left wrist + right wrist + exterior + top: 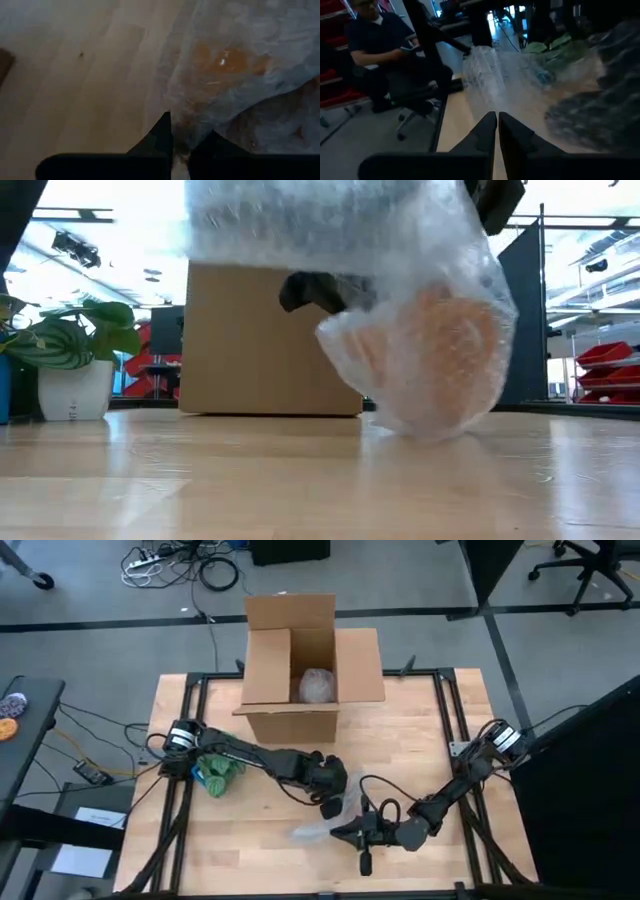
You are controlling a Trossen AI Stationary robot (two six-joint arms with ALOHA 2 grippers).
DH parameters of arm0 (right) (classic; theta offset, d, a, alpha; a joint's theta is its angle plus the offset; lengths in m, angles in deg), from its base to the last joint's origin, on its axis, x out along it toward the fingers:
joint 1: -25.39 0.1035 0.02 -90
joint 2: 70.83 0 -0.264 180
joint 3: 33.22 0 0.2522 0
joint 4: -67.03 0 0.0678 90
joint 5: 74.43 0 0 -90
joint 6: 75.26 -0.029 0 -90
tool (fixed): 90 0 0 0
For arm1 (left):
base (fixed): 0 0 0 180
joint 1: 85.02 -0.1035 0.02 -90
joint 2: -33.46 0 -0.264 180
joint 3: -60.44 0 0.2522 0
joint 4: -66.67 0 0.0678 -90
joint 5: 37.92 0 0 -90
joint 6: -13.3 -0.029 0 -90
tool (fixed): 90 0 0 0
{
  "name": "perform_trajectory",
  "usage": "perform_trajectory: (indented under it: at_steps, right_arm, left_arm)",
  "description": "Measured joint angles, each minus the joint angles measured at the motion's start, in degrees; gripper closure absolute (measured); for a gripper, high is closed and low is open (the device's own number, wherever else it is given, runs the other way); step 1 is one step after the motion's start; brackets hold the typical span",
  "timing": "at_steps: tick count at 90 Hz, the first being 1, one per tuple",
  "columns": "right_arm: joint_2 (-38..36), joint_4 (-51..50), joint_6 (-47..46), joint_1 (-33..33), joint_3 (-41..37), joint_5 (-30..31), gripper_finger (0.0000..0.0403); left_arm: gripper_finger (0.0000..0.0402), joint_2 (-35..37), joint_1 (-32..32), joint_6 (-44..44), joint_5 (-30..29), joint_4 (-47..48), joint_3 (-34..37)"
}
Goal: Wrap mug
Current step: Wrap the orange mug with the bubble wrap
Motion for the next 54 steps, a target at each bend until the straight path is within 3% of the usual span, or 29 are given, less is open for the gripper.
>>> perform_trajectory:
  at_steps: [26,54]
  right_arm:
    - [0.3,-4.3,-4.0,-2.2,0.0,-0.5,0.0403]
    - [0.3,-7.4,-2.3,-4.6,2.5,-3.4,0.0403]
  left_arm:
    - [0.0394,0.0,-0.3,-0.5,7.8,7.9,-1.1]
    - [0.0394,0.0,-0.3,-0.7,15.8,19.7,-1.2]
